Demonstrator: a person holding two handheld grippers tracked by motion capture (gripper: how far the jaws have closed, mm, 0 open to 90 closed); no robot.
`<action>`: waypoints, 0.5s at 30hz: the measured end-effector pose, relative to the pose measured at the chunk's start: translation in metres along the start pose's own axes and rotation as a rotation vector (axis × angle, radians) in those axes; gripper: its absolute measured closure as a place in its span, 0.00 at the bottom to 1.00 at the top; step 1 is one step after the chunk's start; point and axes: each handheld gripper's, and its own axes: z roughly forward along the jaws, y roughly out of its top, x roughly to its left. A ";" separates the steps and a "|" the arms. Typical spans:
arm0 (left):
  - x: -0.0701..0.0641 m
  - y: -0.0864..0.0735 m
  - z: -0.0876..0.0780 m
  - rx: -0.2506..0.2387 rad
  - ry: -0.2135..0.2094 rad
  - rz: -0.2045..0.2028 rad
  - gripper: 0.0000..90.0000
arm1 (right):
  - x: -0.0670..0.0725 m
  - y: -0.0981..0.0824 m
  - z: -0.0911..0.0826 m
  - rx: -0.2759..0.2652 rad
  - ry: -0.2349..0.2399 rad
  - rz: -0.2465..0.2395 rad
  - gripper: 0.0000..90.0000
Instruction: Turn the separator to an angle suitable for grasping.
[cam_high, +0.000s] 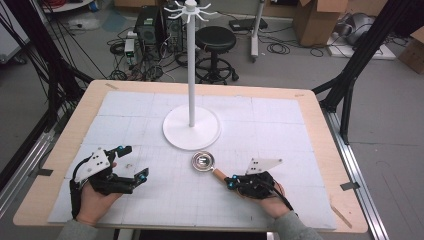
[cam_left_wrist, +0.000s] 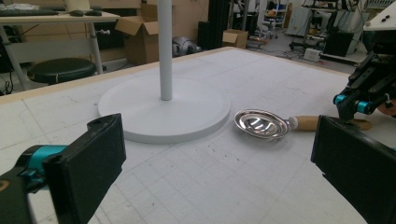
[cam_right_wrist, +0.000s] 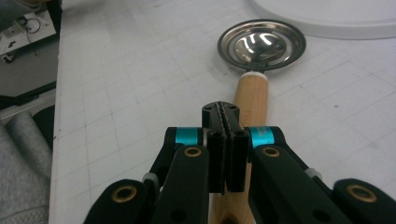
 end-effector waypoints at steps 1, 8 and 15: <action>0.000 0.000 0.000 0.000 0.000 0.000 0.04 | 0.000 0.000 0.001 0.007 0.002 0.003 1.00; 0.000 0.001 -0.001 -0.010 -0.006 -0.006 0.04 | 0.002 -0.002 0.005 0.052 0.026 0.002 1.00; 0.005 -0.001 -0.002 -0.004 0.010 -0.013 0.04 | 0.006 -0.003 0.007 0.064 0.041 -0.017 1.00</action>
